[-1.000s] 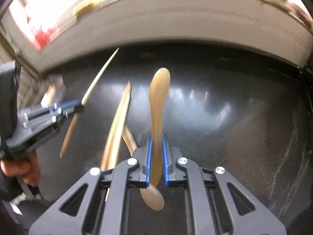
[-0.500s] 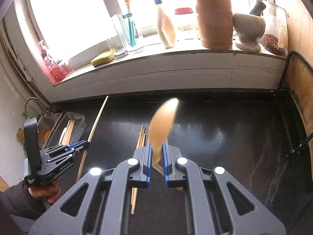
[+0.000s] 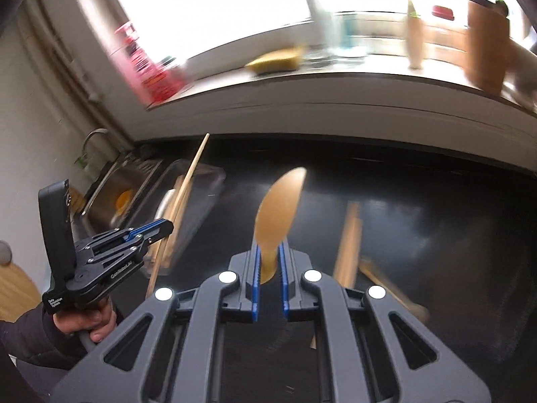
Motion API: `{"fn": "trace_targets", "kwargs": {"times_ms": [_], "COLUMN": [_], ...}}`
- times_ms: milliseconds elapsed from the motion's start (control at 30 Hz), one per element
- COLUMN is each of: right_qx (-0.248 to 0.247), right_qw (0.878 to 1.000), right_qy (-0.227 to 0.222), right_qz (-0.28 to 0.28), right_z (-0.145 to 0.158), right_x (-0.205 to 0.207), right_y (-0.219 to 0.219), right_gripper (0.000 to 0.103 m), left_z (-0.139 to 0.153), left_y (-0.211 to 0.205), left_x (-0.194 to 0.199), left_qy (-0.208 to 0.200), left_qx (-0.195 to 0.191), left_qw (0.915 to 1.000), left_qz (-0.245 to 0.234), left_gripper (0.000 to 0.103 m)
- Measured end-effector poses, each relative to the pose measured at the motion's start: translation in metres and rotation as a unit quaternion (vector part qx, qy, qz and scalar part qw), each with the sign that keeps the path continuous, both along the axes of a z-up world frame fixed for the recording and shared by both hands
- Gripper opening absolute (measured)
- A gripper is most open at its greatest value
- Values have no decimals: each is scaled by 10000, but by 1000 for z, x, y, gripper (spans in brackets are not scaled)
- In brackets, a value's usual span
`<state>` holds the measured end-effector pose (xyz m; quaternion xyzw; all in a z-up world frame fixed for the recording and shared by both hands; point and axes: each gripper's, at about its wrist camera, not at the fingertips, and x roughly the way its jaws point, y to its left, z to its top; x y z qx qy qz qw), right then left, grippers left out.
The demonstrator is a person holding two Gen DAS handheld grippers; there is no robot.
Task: Organize utensils
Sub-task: 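Carry the chopstick and wooden spoon into the clear tray and open both grippers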
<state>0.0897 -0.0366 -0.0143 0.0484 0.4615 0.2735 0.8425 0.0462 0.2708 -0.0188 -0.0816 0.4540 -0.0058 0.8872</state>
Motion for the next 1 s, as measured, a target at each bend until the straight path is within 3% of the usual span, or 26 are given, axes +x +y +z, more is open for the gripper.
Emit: {"fn": "trace_targets", "kwargs": {"times_ms": [200,433,767,1000], "right_qx": [69,-24,-754,-1442], "right_qw": [9980,9908,9765,9527], "right_qy": [54,196,924,1905], "right_qz": [628,1336,1797,1881], "right_z": [5,4,-32,-81], "right_x": [8,14,24,50], "right_y": [95,204,286,313], "right_gripper": [10,10,10,10], "left_z": [-10,-23,-56,-82], "left_y": [92,158,189,191], "left_x": [-9,0,17,22], "left_qy": [221,387,687,942], "left_qx": [23,43,-210,-339], "left_qw": [9969,9939,9946,9931], "left_qz": [758,1033,753,610], "left_gripper": [6,6,6,6]}}
